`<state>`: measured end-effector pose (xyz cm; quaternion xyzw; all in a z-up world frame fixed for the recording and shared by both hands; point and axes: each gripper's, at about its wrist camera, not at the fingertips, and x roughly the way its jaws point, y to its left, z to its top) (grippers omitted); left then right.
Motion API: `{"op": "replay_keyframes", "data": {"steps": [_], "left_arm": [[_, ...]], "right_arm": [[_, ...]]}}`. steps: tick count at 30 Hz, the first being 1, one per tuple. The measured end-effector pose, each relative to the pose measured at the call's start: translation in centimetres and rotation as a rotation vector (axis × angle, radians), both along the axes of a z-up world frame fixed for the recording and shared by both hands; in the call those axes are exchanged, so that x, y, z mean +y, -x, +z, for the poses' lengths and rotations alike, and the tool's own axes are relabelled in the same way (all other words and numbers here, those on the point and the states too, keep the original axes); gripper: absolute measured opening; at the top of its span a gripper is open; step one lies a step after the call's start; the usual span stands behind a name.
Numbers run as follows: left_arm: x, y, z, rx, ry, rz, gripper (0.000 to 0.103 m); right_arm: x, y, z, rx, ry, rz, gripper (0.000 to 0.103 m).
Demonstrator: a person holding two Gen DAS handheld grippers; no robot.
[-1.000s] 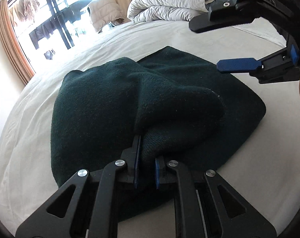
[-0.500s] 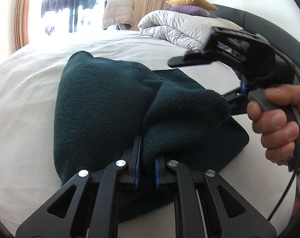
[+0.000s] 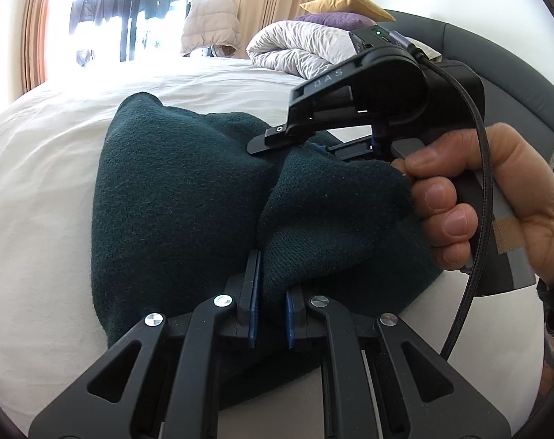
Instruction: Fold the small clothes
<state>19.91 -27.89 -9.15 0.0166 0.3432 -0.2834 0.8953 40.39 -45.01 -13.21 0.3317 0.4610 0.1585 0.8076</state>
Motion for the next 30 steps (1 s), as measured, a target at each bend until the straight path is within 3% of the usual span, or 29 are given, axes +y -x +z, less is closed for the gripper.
{"op": "replay_keyframes", "data": {"steps": [10,22,30], "left_arm": [[-3.8,1.2,2.2,-0.070,-0.099,-0.044,0.010],[-8.9,2.4,1.2,-0.072,-0.162,-0.144,0.010],[-10.1,0.5,0.0,-0.027,-0.198,-0.147,0.010]], "right_arm": [[-2.8,2.9,3.0,-0.151,0.121,-0.042,0.015],[-7.5,5.4,1.0,-0.129,0.100,-0.112,0.015],[-7.3,4.6,-0.1,-0.101,0.110,-0.116,0.015]]}}
